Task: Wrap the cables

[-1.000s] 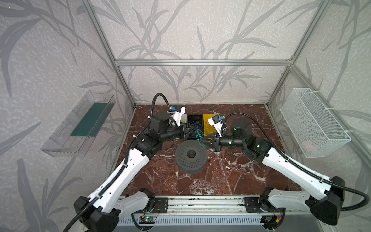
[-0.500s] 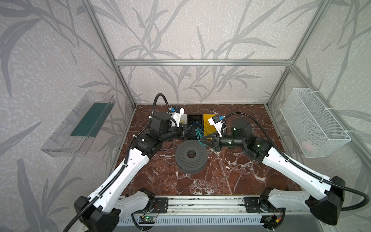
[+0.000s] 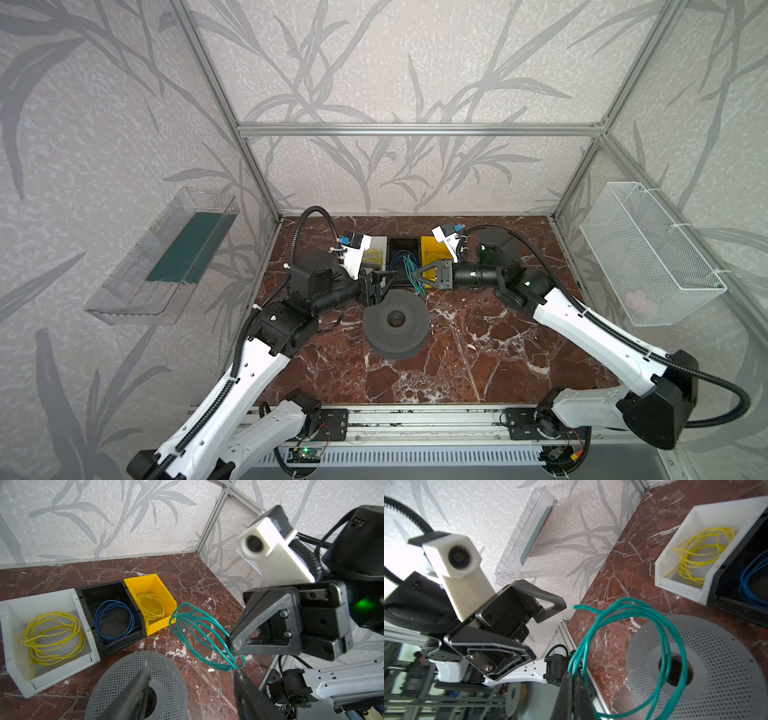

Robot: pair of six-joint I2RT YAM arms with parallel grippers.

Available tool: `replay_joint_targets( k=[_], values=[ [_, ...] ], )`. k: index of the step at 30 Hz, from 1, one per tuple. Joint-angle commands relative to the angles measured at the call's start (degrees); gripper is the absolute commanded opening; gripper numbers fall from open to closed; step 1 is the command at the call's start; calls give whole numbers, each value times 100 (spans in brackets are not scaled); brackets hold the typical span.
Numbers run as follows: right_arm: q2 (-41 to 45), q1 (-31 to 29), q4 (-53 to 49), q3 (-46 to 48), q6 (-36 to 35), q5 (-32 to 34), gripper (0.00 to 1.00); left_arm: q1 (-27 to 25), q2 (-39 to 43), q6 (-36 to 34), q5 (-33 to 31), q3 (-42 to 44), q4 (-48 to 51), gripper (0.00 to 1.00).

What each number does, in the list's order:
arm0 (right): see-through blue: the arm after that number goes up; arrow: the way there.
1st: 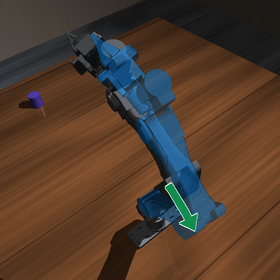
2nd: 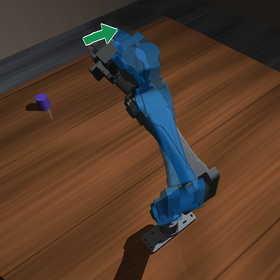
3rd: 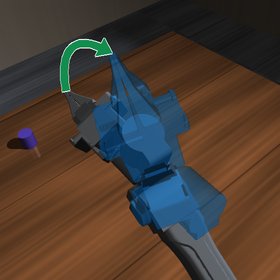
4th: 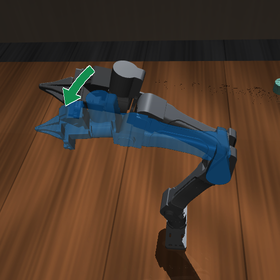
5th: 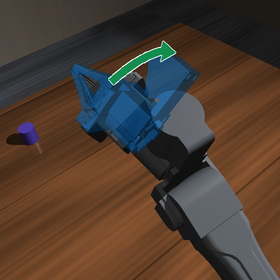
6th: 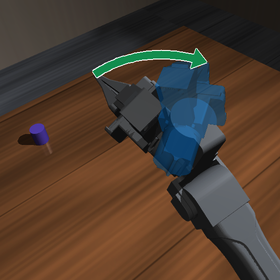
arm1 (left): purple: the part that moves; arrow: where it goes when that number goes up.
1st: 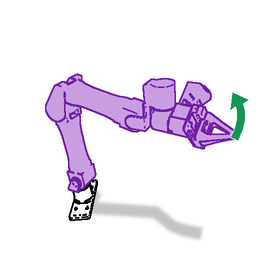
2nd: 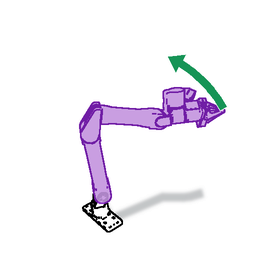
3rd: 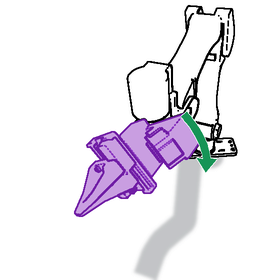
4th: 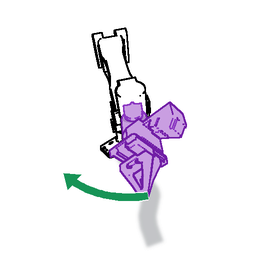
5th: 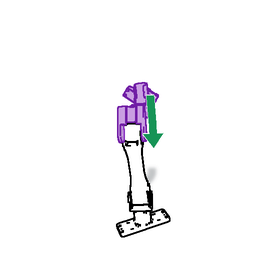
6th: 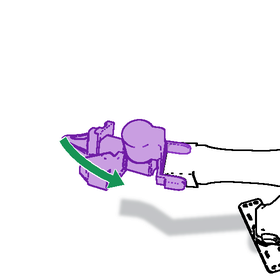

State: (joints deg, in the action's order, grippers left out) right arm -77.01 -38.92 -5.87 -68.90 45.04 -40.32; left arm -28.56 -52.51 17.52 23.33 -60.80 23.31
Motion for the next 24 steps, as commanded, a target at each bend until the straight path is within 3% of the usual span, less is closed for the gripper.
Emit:
replay_joint_targets(
  k=[1,5,16,24],
  values=[
    [-184,-4,680,123,952,-772,0,-29,19,-399,-93,-11,-202,66],
    [-334,-4,1516,378,1637,-1076,0,-27,-104,-446,-11,14,-411,66],
    [-382,-2,1854,394,2081,-1250,0,-61,-173,-578,-233,258,-607,66],
    [-436,-43,2009,376,2186,-1459,0,-80,-176,-648,-861,417,-694,64]
  ],
)
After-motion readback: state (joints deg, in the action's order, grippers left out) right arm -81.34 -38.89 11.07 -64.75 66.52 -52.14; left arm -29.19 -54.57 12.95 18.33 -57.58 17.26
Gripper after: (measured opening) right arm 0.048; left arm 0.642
